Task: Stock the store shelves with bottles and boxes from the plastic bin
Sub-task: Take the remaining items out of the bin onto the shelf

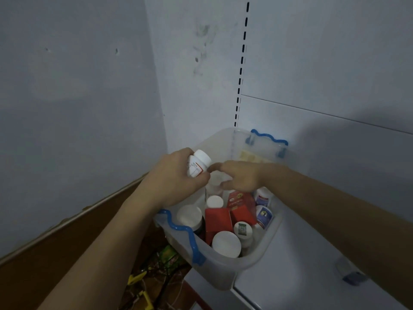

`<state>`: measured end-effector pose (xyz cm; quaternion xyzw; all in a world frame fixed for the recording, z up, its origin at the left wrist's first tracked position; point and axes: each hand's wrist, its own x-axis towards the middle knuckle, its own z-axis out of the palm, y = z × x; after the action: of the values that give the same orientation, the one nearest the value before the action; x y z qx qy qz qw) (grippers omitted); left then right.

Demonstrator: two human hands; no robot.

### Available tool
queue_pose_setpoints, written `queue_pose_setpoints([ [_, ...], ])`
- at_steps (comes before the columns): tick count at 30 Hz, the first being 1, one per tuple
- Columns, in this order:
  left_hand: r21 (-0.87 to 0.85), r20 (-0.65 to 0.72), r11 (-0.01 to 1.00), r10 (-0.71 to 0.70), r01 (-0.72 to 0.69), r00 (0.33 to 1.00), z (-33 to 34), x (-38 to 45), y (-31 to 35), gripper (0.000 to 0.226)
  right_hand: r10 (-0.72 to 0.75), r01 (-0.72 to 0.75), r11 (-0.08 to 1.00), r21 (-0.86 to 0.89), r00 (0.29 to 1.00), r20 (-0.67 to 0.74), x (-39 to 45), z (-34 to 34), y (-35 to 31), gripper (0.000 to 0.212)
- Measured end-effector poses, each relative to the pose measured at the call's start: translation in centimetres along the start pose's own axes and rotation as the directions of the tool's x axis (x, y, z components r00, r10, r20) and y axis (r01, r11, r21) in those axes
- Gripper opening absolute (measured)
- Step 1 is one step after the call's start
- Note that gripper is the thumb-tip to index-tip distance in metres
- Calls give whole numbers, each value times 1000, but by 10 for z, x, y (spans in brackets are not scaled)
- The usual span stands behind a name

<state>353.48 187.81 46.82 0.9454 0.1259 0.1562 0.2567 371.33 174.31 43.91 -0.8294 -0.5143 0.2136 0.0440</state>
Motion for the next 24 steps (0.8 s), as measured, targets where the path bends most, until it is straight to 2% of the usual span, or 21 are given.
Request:
queue_pose_setpoints([
  [3, -19, -13, 1000, 6, -7, 1000, -1, 1, 1, 30, 2, 9, 990, -139, 997, 81, 9, 3, -3, 64],
  [8, -24, 3, 1000, 11, -11, 1000, -1, -1, 1, 35, -24, 34, 976, -213, 998, 51, 10, 5, -15, 37],
  [10, -36, -4, 999, 21, -21, 1000, -2, 1, 0, 32, -8, 7, 980, -199, 1000, -4, 11, 3, -13, 35],
  [13, -77, -21, 996, 41, -42, 999, -4, 5, 1, 28, 1, -17, 997, -73, 978, -209, 11, -4, -10, 37],
  [15, -119, -29, 992, 45, -49, 999, -7, 4, 2, 32, -10, 18, 1000, 19, 930, -368, 0, -13, -12, 35],
  [17, -166, -40, 985, 39, -45, 998, -13, 2, 5, 48, -18, 88, 990, 114, 861, -508, -24, -24, -16, 32],
  [18, -180, -52, 983, 30, -39, 998, -16, 1, 6, 53, -28, 135, 980, 143, 817, -576, -40, -30, -18, 32],
  [20, -187, -89, 982, 12, -29, 996, -21, -2, 10, 49, -36, 204, 966, 159, 715, -698, -76, -38, -23, 32],
  [22, -192, -137, 981, 8, -34, 991, -22, -7, 21, 43, 44, 253, 932, 260, 634, -772, -115, -39, -28, 33],
  [24, -243, -178, 966, 46, -90, 983, -20, -17, 46, 33, 182, 336, 836, 433, 576, -797, -154, -31, -30, 29],
])
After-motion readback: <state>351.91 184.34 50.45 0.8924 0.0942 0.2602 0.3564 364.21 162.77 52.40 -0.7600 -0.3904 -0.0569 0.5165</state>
